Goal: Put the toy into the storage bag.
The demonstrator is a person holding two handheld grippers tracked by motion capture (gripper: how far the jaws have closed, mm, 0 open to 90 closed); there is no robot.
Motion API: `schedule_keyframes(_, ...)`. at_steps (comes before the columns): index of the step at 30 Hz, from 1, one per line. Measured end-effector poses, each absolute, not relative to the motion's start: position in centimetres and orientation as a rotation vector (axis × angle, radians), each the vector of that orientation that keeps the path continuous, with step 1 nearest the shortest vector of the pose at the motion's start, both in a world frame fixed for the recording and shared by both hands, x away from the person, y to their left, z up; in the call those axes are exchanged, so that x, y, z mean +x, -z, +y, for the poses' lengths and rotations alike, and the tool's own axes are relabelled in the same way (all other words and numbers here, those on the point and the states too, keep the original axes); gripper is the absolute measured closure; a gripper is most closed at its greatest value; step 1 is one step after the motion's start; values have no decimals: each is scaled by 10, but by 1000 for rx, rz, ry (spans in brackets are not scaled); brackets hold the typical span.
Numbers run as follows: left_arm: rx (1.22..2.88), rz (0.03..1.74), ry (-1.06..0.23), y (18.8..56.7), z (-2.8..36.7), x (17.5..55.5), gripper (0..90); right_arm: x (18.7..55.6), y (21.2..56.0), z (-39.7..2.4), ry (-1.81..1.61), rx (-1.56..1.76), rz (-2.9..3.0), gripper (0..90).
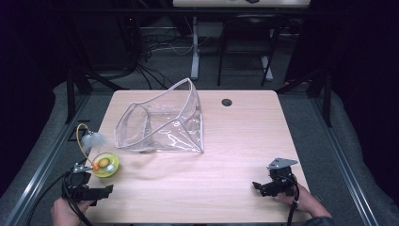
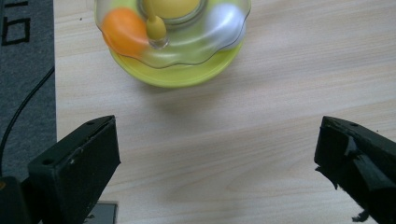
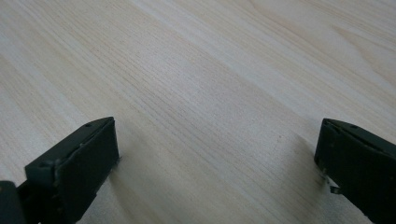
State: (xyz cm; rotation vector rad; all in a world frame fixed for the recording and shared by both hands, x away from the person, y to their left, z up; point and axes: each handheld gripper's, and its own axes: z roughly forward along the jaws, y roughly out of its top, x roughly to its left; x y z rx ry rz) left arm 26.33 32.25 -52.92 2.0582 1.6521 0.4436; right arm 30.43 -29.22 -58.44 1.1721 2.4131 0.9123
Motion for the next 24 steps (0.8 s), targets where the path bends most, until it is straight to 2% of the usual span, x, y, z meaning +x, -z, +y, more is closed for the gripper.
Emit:
schedule_keyframes(13,2020,1657,-400,515,328,264,2,304,585,-292,-920,1169,2408,0)
schedule_keyframes(24,2013,1652,-356,488,329,273,1,304,585,-292,-917,1169,2406,0)
